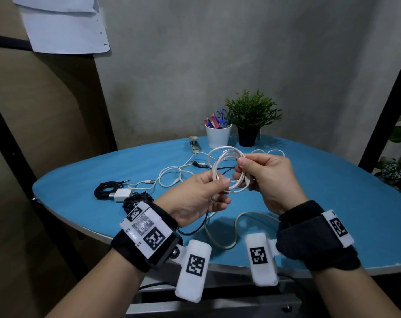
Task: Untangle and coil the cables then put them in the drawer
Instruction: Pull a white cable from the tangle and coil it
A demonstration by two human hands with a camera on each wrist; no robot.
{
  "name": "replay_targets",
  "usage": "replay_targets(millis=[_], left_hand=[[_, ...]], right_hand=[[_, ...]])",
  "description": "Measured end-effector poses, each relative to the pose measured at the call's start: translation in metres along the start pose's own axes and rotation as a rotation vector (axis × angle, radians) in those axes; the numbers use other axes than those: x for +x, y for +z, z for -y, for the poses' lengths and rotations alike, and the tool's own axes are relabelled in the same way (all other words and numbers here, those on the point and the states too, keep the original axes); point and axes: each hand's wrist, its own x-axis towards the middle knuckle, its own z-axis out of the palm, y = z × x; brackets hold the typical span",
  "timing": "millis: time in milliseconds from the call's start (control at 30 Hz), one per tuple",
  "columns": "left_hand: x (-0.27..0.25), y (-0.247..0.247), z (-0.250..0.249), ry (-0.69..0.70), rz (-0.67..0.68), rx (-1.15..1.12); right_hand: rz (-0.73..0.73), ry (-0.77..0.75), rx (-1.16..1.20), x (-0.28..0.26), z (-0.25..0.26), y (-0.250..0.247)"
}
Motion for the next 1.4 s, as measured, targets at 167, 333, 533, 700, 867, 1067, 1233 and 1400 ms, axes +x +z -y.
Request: replay_targets(millis=[167,333,533,700,867,1067,1233,1400], left_hand=[[0.002,0.005,0.0,0.08,-0.112,0.008],[-0.002,0.001,0.001,0.081,-0.045,0.37],[0.002,-0.01,-0.002,0.114,-0.031,0.771],[0.004,-0.013,-0.004,0.221,-0.194,0.737],[0.005,-0.018,-0.007,0.422,-0.398,0.553],[0.008,-0.015,-0.016,0.652,-0.575,0.196],[0.012,-0.006,-0.012,0.51,-0.433,-0.13],[0.006,0.006,-0.008,0.366,-0.256,-0.22]], right_hand=[[-0.058,-0.049,0.012,0.002,0.005,-0.003],[-0.122,-0.086,0.053,0.005,0.009,-0.008],[-0.065,-0.077,0.097,-0.001,0.008,-0.002],[-0.039,-0.07,0.148,-0.001,0.012,-0.003],[-0.031,-0.079,0.12,0.002,0.014,-0.006],[0.052,-0.046,0.069,0.001,0.011,-0.003],[0.095,-0.001,0.139,0.0,0.009,0.002],[0.003,-0.025,0.139,0.004,0.005,0.004]])
